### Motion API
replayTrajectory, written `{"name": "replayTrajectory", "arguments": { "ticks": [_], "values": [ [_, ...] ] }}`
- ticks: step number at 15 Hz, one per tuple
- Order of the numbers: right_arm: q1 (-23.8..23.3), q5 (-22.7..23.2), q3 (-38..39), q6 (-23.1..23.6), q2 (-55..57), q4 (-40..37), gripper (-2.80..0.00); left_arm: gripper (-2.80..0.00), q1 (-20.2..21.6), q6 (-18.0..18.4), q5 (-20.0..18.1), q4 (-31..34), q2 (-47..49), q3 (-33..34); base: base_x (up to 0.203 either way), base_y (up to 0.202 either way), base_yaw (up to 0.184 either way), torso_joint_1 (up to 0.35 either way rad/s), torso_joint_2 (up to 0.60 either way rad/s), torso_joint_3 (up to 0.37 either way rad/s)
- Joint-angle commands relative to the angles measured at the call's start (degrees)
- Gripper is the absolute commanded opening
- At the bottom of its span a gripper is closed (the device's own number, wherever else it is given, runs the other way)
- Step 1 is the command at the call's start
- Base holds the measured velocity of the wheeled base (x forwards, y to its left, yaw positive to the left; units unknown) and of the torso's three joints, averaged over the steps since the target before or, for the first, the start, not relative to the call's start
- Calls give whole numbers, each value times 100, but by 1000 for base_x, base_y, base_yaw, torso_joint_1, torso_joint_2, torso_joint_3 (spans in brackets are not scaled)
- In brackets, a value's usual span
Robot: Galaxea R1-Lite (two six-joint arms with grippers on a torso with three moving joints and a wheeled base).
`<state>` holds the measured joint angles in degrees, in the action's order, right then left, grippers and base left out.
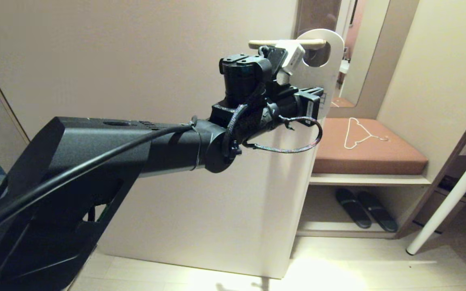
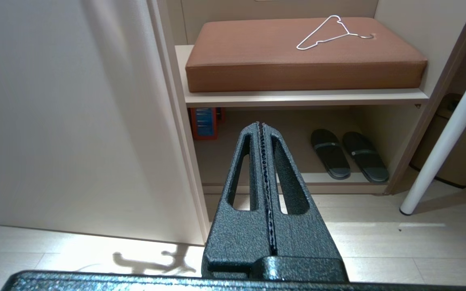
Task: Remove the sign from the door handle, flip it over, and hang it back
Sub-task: Hang the sign back with the other side facing out
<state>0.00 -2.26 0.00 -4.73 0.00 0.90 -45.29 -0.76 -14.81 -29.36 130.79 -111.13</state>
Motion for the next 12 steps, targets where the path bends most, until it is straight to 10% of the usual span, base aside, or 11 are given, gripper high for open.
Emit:
{"name": "replayTrajectory", "arguments": {
  "ticks": [1,12],
  "values": [
    [0,1,0,-2,0,3,-280,-280,-6,-4,-4,-47,72,4,0,0,0,0,0,0],
    [0,-3,0,-2,0,0,-280,-280,11,14,22,-193,254,4,0,0,0,0,0,0]
  ]
}}
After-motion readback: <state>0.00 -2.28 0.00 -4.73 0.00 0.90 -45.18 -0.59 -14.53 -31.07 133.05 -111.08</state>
